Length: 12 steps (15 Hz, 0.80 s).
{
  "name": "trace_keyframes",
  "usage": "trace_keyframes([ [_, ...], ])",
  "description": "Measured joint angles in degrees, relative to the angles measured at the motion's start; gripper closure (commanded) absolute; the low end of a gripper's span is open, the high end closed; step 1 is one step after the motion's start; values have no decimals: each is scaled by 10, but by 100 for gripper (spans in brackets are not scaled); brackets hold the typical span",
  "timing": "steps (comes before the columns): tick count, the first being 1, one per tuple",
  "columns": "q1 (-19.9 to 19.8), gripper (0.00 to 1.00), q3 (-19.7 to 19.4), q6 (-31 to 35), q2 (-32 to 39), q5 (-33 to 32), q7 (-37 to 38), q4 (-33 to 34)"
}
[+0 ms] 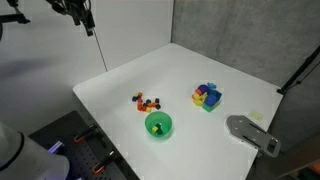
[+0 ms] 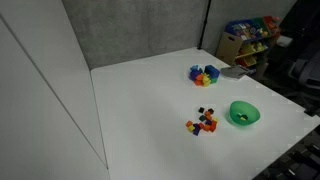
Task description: Pick up an orange block on the left and place it in the green bowl
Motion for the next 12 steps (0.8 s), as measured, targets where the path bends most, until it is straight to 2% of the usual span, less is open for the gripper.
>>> trace_keyframes([
  [7, 0, 0, 1, 0, 1, -1, 0, 0],
  [12, -11, 0, 16, 25, 31, -42, 2, 2],
])
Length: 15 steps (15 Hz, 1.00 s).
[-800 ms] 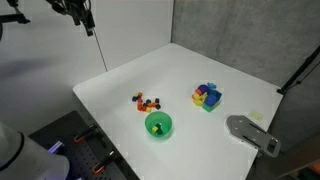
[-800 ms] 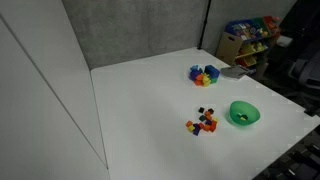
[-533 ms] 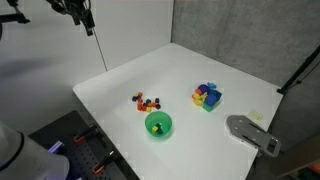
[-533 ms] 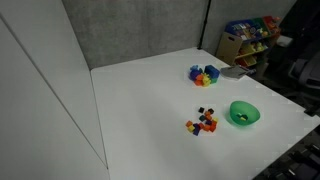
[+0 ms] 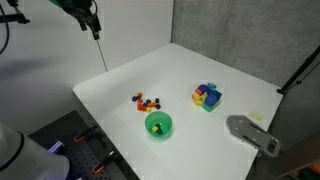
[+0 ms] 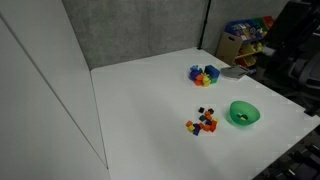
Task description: Pick up an orange block on the left and place it in the green bowl
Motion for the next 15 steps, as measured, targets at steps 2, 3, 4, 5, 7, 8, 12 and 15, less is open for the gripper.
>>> trace_keyframes([
  [2, -4, 0, 6, 19, 22, -23, 5, 3],
  [3, -6, 0, 8, 28, 33, -35, 8, 5],
  [4, -8, 0, 10, 37, 44, -47, 13, 7],
  [5, -10, 0, 12, 45, 55, -59, 18, 9],
  [7, -12, 0, 13, 57, 77, -83, 29, 16],
  [8, -14, 0, 13, 61, 87, -93, 33, 20],
  [12, -21, 0, 11, 80, 127, -128, 46, 32],
  [15, -26, 0, 7, 101, 156, -141, 47, 37],
])
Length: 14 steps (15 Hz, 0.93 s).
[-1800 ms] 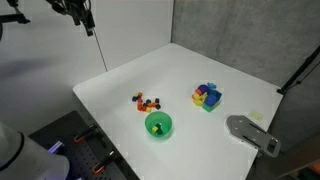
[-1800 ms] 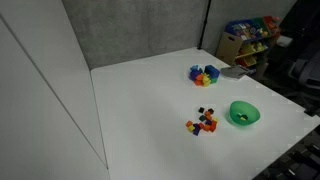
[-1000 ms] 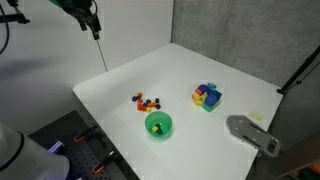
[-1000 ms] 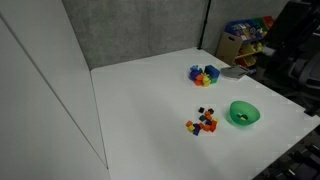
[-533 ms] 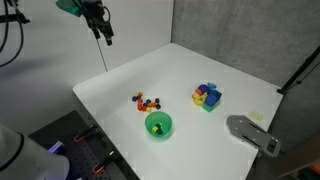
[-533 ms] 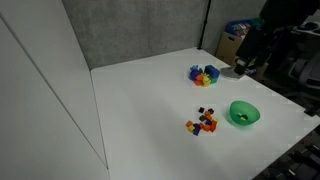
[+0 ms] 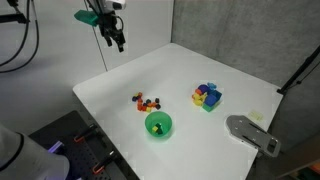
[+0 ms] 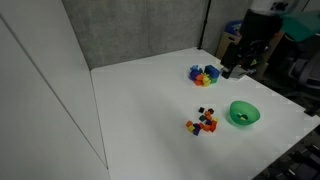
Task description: Pick up an orange block on the left and place it in the green bowl
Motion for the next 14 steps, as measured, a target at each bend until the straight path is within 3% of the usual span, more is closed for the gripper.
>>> trace_keyframes([
  [14, 4, 0, -30, 182, 187, -21, -20, 6],
])
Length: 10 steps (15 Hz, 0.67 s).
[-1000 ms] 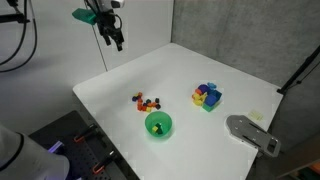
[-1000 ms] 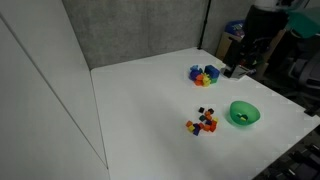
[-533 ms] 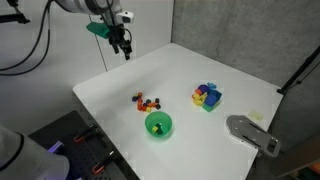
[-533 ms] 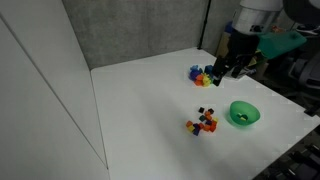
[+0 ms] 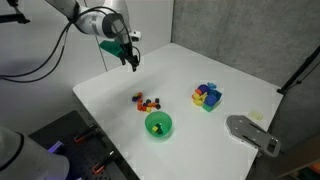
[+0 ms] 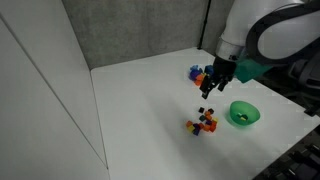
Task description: Pick up an orange block on the left and place it in the green bowl
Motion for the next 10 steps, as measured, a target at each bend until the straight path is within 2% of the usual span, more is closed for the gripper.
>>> trace_keyframes([
  [4, 16, 0, -14, 51, 65, -36, -3, 23],
  [10, 31, 0, -29, 55, 115, -44, -5, 63],
])
